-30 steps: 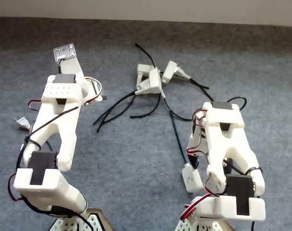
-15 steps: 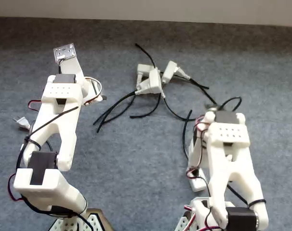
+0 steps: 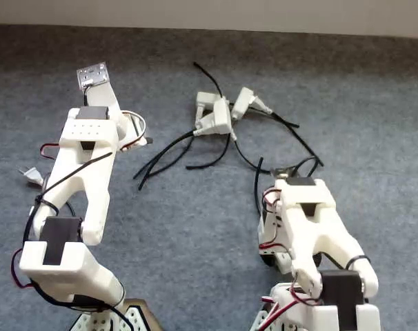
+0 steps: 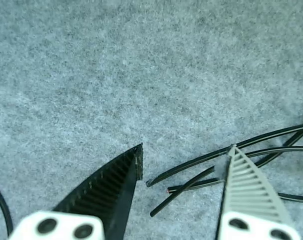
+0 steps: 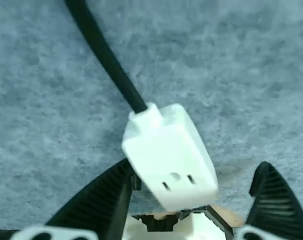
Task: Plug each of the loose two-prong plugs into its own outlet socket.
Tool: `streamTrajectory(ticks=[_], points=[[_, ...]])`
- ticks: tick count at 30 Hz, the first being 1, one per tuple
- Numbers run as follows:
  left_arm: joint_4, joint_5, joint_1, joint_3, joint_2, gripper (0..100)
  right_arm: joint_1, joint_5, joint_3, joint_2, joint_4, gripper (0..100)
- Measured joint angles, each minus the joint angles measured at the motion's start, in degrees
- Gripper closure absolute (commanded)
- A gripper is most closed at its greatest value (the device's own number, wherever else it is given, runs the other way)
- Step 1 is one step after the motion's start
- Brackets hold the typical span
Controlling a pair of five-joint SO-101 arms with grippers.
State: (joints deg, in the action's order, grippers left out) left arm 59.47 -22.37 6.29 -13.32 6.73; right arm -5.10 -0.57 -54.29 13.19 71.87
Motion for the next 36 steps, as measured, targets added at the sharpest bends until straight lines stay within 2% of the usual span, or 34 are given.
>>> streamTrajectory(ticks=[5, 8, 12, 19, 24, 29, 36], points=[[0.0, 0.0, 0.0, 0.0, 0.0, 74, 0.4, 0.4, 1.8, -2.4, -0.4, 65.6], [0.0, 0.0, 0.0, 0.0, 0.0, 74, 3.3, 5.0, 5.6, -2.4, 1.6, 65.6], [0.0, 0.0, 0.0, 0.0, 0.0, 74, 9.6, 12.7, 12.4, -2.4, 4.1, 65.6], [0.0, 0.0, 0.0, 0.0, 0.0, 74, 22.4, 23.7, 20.7, -5.0, 1.8, 65.6], [0.0, 0.0, 0.0, 0.0, 0.0, 74, 28.7, 28.2, 25.3, -11.3, -1.0, 65.6], [0.0, 0.0, 0.0, 0.0, 0.0, 74, 30.0, 28.6, 30.9, -12.2, 0.0, 65.6], [-3.3, -1.1, 0.0, -2.9, 0.0, 74, 26.1, 28.6, 37.0, -12.2, 10.8, 65.6]])
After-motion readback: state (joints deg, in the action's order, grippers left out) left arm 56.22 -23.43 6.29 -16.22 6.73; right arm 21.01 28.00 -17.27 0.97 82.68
